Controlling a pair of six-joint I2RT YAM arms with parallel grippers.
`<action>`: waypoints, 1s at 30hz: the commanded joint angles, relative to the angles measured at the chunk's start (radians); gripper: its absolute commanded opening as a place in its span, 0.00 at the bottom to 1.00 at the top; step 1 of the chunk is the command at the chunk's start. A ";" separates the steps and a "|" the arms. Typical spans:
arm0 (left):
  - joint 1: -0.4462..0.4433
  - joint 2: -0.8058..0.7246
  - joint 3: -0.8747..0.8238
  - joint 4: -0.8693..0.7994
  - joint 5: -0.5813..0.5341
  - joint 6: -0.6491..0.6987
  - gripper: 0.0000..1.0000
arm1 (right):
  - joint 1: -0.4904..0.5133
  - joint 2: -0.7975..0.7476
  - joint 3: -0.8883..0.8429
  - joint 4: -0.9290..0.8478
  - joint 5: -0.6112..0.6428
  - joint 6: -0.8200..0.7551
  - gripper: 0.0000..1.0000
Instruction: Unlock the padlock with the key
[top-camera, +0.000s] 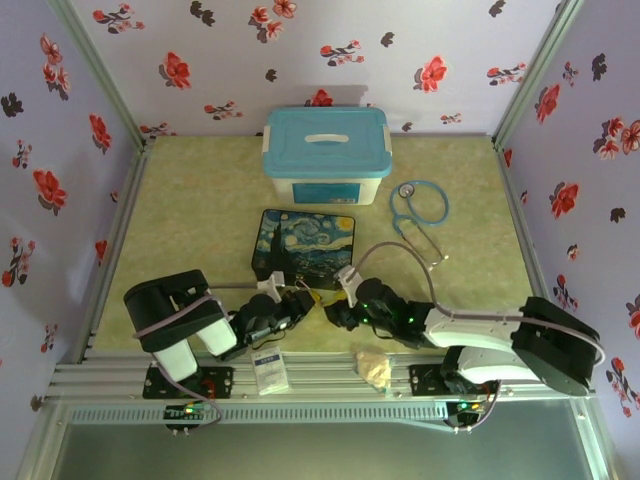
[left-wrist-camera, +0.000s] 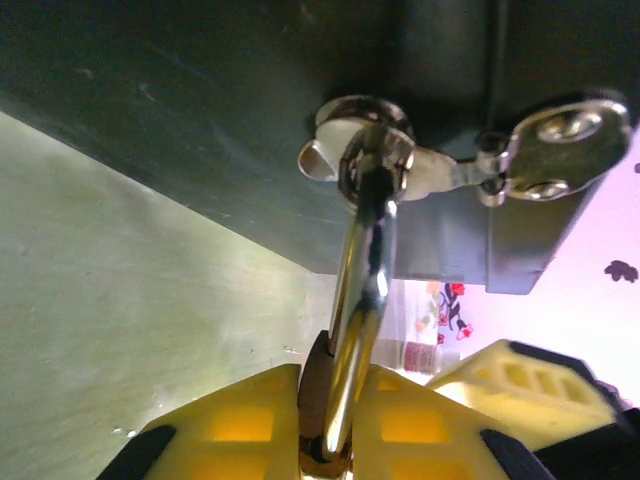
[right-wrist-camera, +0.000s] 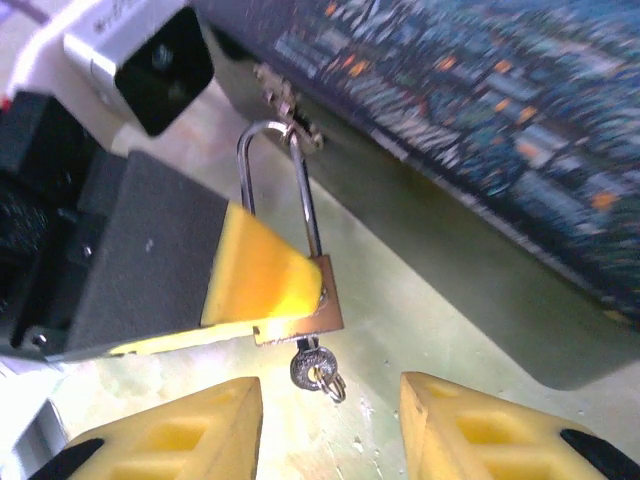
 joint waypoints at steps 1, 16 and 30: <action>0.013 -0.050 -0.010 -0.228 -0.050 0.029 0.00 | -0.008 -0.035 -0.005 -0.006 0.057 0.056 0.40; 0.035 -0.439 0.047 -0.827 -0.103 0.151 0.06 | -0.008 -0.065 0.099 -0.235 0.402 0.277 0.44; 0.074 -0.557 0.228 -1.369 -0.055 0.376 0.15 | -0.007 0.075 0.269 -0.311 0.384 0.302 0.48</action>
